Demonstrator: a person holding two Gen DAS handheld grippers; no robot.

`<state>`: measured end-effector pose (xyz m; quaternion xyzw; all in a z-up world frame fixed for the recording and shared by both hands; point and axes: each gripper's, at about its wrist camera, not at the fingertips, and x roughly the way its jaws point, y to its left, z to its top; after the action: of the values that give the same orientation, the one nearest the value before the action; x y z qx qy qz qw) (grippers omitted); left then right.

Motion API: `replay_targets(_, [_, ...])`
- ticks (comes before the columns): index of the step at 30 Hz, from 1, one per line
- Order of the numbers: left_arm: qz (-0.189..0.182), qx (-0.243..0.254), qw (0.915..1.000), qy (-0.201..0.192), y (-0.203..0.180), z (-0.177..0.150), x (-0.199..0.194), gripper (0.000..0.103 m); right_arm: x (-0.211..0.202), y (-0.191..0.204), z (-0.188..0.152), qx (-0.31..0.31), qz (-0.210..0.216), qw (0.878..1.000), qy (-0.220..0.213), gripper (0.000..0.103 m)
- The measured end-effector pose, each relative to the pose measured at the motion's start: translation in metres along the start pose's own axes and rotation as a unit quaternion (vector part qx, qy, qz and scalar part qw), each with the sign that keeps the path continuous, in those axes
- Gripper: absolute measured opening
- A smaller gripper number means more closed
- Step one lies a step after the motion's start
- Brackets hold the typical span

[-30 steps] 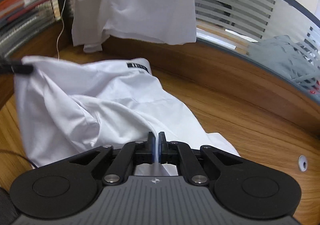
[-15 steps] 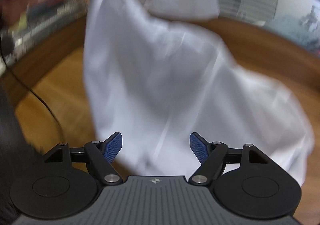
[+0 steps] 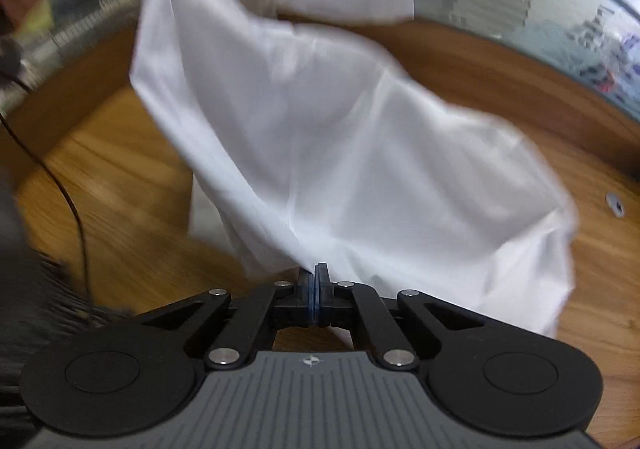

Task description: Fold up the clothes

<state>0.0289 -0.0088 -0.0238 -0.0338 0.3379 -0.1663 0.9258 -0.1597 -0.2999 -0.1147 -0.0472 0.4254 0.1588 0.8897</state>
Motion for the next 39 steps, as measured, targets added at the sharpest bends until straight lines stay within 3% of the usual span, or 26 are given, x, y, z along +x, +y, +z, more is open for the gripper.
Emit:
replay_targets(4, [-0.018, 0.014, 0.9997, -0.013, -0.010, 0.015, 0.004, 0.006, -0.059, -0.023, 0.022, 0.020, 0.023, 0.999, -0.024, 0.001])
replay_targets(9, [-0.055, 0.043, 0.9972, -0.026, -0.041, 0.039, 0.039, 0.006, -0.086, -0.082, 0.045, 0.092, -0.016, 0.995, -0.038, 0.001])
replay_targets(13, [-0.059, 0.068, 0.9958, -0.012, -0.068, 0.048, 0.089, 0.006, -0.059, -0.136, 0.054, 0.126, -0.048, 0.991, -0.018, 0.001])
replay_targets(19, [-0.053, 0.097, 0.9937, 0.018, -0.099, 0.058, 0.163, 0.007, 0.006, -0.199, 0.034, 0.152, -0.055, 0.986, 0.027, 0.001])
replay_targets(25, [-0.047, 0.115, 0.9909, 0.053, -0.102, 0.052, 0.215, 0.014, 0.071, -0.224, 0.017, 0.164, -0.046, 0.983, 0.072, 0.003])
replay_targets(28, [-0.052, 0.115, 0.9904, 0.058, -0.099, 0.052, 0.222, 0.021, 0.086, -0.227, 0.010, 0.164, -0.047, 0.982, 0.084, 0.014])
replay_targets(33, [-0.076, 0.097, 0.9909, 0.055, -0.086, 0.065, 0.198, 0.055, 0.075, -0.235, 0.012, 0.172, -0.076, 0.980, 0.070, 0.045])
replay_targets(37, [-0.093, 0.089, 0.9901, 0.056, -0.076, 0.077, 0.174, 0.067, 0.040, -0.233, 0.014, 0.198, -0.094, 0.975, 0.042, 0.057])
replay_targets(39, [-0.105, 0.090, 0.9888, 0.056, -0.072, 0.081, 0.162, 0.081, 0.022, -0.228, 0.012, 0.217, -0.094, 0.971, 0.033, 0.059])
